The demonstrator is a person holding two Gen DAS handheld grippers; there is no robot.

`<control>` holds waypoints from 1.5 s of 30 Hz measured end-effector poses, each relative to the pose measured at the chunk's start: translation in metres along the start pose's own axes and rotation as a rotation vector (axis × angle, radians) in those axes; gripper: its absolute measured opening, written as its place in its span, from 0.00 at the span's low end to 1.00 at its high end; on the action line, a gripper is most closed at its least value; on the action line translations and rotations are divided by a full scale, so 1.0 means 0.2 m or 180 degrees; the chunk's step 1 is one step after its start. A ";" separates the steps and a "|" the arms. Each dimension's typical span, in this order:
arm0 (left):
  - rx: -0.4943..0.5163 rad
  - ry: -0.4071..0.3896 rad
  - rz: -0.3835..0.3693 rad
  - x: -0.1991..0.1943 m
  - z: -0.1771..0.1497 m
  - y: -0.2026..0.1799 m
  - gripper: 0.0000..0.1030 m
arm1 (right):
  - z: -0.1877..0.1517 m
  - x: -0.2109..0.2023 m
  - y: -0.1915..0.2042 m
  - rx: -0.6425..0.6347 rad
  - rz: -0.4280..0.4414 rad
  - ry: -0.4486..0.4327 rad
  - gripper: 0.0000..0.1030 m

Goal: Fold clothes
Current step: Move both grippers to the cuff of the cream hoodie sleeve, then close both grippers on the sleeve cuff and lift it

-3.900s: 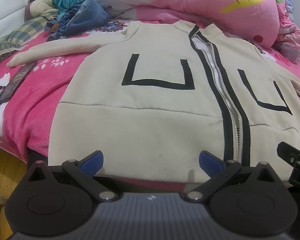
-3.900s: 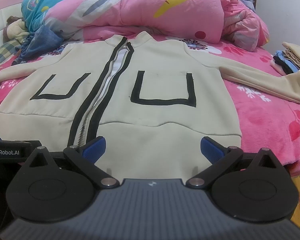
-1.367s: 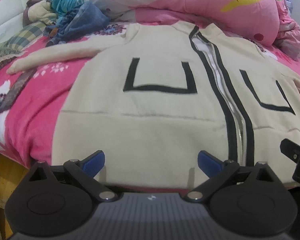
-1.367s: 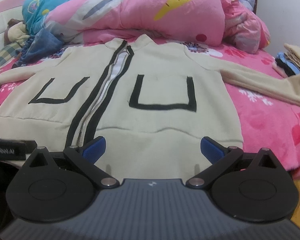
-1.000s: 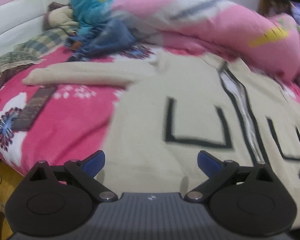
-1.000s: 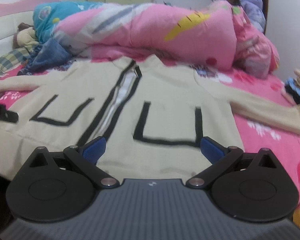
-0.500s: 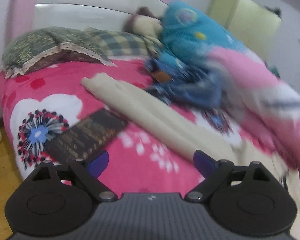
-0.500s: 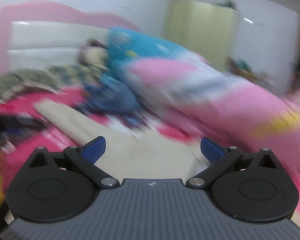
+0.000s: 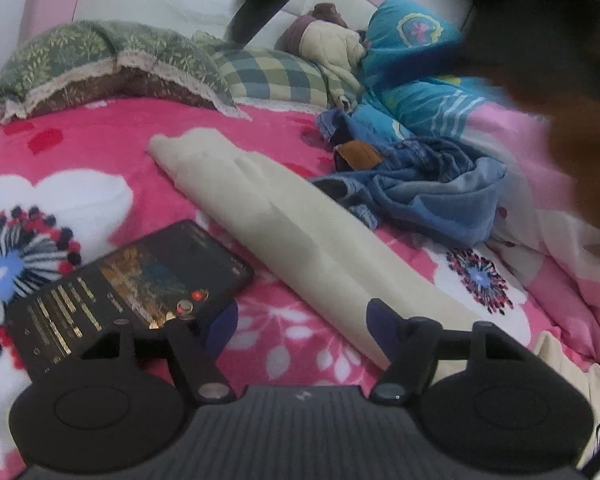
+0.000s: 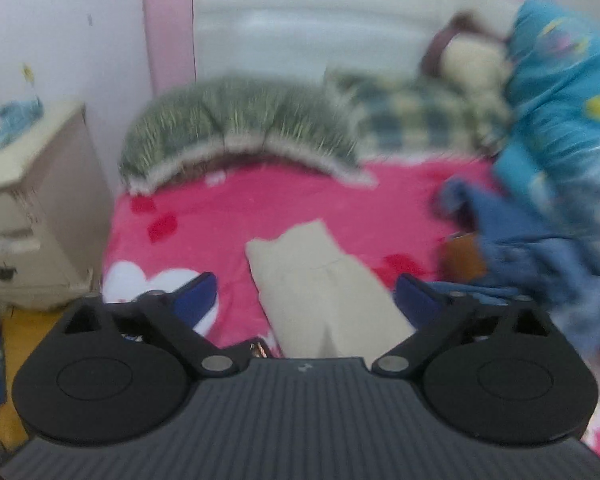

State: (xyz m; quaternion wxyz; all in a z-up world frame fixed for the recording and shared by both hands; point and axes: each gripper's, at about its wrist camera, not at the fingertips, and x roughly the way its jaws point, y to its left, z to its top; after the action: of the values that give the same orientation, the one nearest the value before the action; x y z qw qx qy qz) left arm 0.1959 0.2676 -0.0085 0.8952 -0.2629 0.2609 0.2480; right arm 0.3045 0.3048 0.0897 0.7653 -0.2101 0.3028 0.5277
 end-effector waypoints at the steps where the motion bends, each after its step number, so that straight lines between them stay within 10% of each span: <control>1: -0.0042 0.0004 -0.0017 0.01 -0.01 0.02 0.65 | 0.02 0.10 0.02 -0.0010 0.0041 0.0110 0.77; 11: -0.0337 -0.0013 -0.0316 0.06 -0.05 0.16 0.50 | 0.15 0.71 0.27 -0.0740 0.0302 0.0600 0.66; 18: -0.0300 -0.0042 -0.0434 0.05 -0.08 0.17 0.50 | 0.13 0.76 0.16 -0.0421 0.0224 0.0690 0.14; 35: 0.0156 -0.0410 -0.0630 -0.06 -0.05 -0.07 0.63 | 0.07 -0.34 -0.22 0.0976 0.0412 -0.0739 0.09; 42: 0.0564 -0.0334 -0.0734 -0.09 -0.05 -0.20 0.18 | -0.10 -0.86 -0.26 0.1201 0.0252 -0.1322 0.09; 45: 0.0765 -0.0435 -0.0829 -0.18 -0.07 -0.25 0.17 | -0.22 -1.09 -0.27 0.1282 0.0109 -0.1555 0.09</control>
State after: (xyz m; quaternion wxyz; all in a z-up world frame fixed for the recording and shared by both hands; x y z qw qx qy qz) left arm 0.1932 0.2112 0.0191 0.9603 -0.1681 0.1909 0.1143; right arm 0.2874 0.1092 0.2080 0.8326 0.0837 0.2119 0.5048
